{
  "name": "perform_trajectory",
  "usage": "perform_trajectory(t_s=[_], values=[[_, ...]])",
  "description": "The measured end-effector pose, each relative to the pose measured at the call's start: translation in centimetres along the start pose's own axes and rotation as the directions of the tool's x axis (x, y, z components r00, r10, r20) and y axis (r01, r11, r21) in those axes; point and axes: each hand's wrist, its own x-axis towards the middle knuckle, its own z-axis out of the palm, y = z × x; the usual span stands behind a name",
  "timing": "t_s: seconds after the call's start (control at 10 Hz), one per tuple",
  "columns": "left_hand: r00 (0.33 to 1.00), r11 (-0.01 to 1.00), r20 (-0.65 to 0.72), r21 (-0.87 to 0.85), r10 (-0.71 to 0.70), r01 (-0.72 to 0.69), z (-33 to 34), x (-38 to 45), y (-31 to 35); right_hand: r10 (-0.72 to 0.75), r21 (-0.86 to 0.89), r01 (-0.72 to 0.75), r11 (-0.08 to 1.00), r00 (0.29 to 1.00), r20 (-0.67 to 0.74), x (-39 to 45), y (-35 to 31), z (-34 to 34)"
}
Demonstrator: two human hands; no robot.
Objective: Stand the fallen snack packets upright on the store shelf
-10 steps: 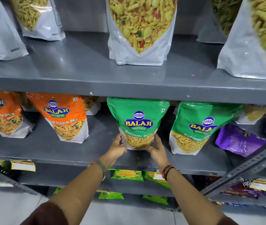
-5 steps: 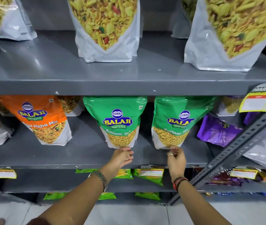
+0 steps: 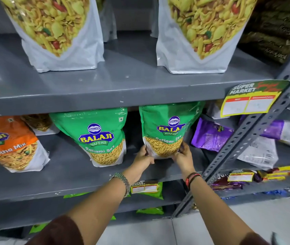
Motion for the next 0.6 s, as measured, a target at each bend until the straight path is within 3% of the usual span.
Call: perform_trajectory(t_s=[0.3,0.4,0.5,0.6], values=[[0.998,0.994,0.062,0.108,-0.014,0.007,2.0,-0.1,1.3,0.003,0.056,-0.003,0.998,1.000,0.009,1.1,-0.6,-1.8],[0.992,0.955,-0.004,0.271,0.123,-0.117,2.2,-1.6,1.7,0.011,-0.003,-0.011,1.000,1.000,-0.012,0.6,-0.5,-2.0],[0.904,0.849,-0.132,0.420,0.407,-0.321,1.5,-4.0,1.2,-0.076,-0.126,0.055,0.991,0.982,-0.173,-1.8,-1.0,-2.1],[0.695,0.645,-0.153,0.550,0.702,-0.530,-0.3,-6.7,0.9,-0.396,-0.174,0.368,0.913,0.902,-0.171,-6.3,-2.4,-2.3]])
